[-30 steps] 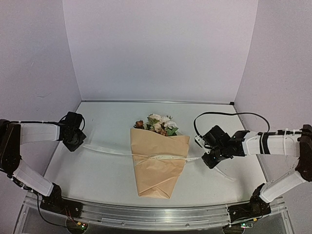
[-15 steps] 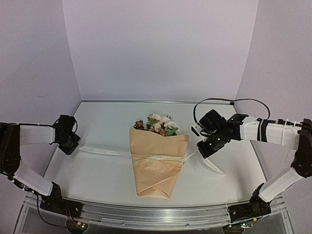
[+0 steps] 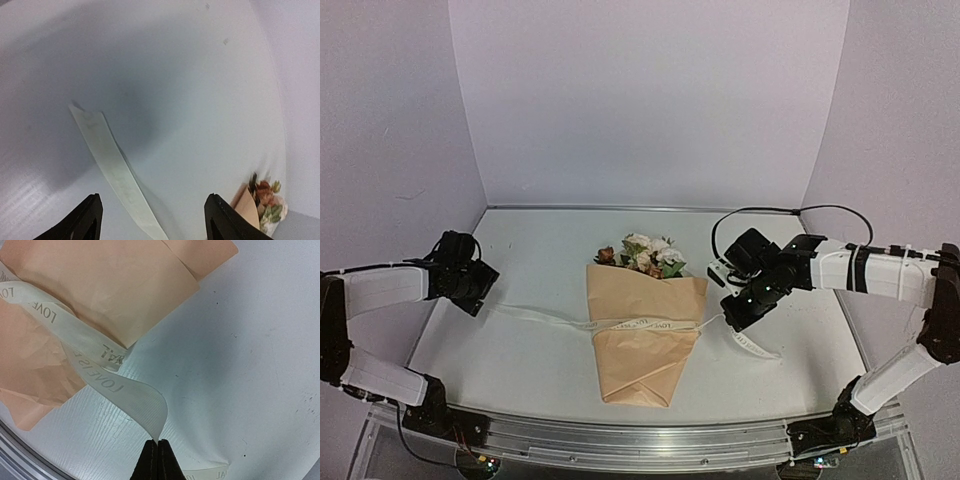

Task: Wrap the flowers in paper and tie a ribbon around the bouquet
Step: Tie the ribbon around the folded bouquet.

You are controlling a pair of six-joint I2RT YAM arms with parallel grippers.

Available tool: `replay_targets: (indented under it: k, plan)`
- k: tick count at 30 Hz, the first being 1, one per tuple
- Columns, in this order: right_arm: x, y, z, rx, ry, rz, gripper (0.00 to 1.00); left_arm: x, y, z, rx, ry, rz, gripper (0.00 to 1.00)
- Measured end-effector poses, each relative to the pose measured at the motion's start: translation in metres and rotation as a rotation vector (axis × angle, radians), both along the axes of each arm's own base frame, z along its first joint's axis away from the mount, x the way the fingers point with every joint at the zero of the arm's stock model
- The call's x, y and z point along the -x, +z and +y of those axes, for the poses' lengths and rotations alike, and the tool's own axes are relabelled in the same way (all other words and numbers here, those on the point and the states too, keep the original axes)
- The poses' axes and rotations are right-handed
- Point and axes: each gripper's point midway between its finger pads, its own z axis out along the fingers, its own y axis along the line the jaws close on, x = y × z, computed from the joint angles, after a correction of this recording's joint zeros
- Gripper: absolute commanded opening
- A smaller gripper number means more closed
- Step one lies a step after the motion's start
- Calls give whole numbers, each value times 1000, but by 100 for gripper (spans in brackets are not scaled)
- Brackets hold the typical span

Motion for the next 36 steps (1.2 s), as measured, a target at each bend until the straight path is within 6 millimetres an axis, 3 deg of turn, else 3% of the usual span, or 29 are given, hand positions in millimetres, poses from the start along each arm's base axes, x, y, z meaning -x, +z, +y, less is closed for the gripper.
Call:
replay_targets:
  k: [5, 10, 17, 24, 31, 36]
  plan:
    - [0, 0, 0, 0, -1, 0, 0, 20, 9, -69, 116, -93, -24, 75]
    - [0, 0, 0, -1, -1, 1, 0, 45, -9, -122, 213, -135, 31, 75]
    - [0, 0, 0, -1, -4, 1, 0, 59, -35, -179, 341, -132, 82, 74]
    - [3, 2, -3, -6, -9, -4, 0, 59, -45, -208, 421, -105, 97, 65]
    - [4, 5, -5, -13, -20, -10, 0, 55, -48, -223, 466, -86, 97, 54]
    - [5, 4, -6, -13, -26, -7, 0, 52, -51, -227, 482, -68, 96, 37]
